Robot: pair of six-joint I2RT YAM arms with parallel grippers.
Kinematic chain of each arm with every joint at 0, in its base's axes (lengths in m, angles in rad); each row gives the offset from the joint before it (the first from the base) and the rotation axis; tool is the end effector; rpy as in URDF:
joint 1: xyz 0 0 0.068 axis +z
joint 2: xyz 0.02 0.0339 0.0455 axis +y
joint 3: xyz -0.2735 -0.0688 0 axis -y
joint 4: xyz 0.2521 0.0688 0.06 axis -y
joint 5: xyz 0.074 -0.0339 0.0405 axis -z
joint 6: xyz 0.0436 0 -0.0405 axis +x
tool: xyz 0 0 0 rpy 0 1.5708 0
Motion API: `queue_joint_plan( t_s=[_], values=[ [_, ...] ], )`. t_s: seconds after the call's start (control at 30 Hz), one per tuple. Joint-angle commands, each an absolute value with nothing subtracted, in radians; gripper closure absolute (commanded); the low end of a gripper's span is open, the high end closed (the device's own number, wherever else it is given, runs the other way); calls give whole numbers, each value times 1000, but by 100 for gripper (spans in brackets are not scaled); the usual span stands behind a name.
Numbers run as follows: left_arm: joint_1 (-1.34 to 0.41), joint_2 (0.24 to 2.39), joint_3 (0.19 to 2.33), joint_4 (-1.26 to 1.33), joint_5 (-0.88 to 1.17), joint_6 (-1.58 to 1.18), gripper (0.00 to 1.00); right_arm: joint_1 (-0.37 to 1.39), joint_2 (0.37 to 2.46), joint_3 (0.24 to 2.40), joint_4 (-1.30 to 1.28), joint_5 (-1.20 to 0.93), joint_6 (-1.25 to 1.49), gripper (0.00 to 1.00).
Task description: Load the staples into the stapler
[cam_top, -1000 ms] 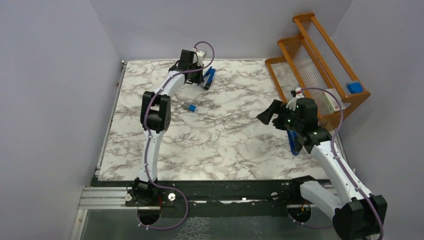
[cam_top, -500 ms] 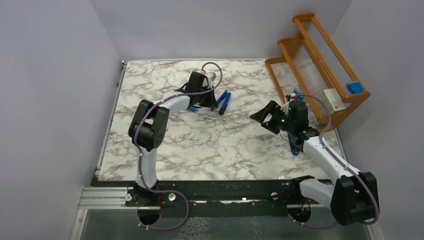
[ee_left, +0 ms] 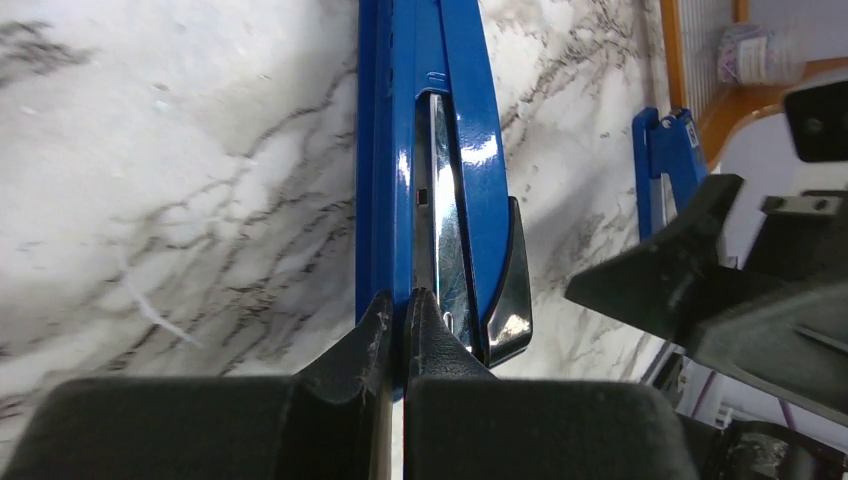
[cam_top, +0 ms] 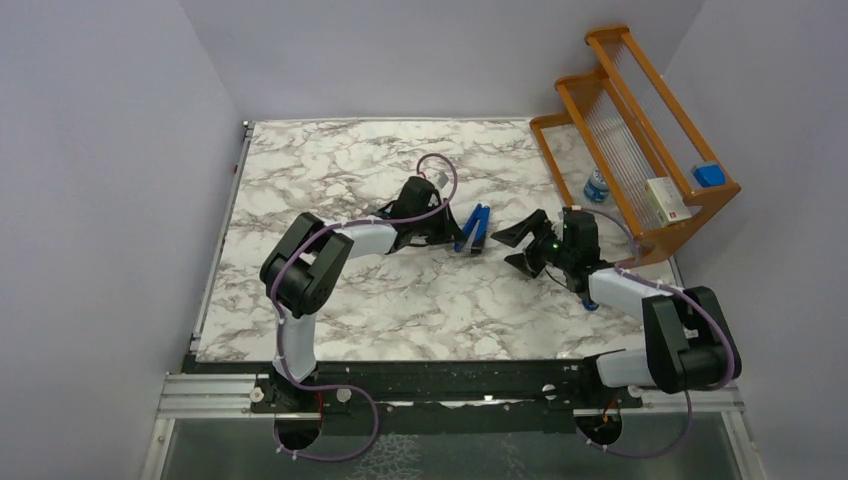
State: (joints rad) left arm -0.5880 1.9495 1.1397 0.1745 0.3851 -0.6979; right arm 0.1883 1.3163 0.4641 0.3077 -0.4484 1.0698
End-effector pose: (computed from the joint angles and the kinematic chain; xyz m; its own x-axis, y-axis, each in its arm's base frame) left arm 0.3491 -0.2524 0.1586 -0.8703 -0.1355 -0.4735 0.2693 0.6738 -0.6880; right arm 0.2511 0.0671 0.1692 -0.7119 0.6690 -0.2139 0.1903 0.4769 0.8581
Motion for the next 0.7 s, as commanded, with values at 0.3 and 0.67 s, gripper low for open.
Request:
queue_joint_plan(
  t_s=[0.3, 0.67],
  values=[
    [-639, 1937, 1105, 214, 396, -797, 100, 236, 1624, 496, 616, -504, 1210, 28],
    [-640, 1946, 1109, 185, 396, -768, 100, 254, 1750, 560, 736, -563, 1229, 49]
  ],
)
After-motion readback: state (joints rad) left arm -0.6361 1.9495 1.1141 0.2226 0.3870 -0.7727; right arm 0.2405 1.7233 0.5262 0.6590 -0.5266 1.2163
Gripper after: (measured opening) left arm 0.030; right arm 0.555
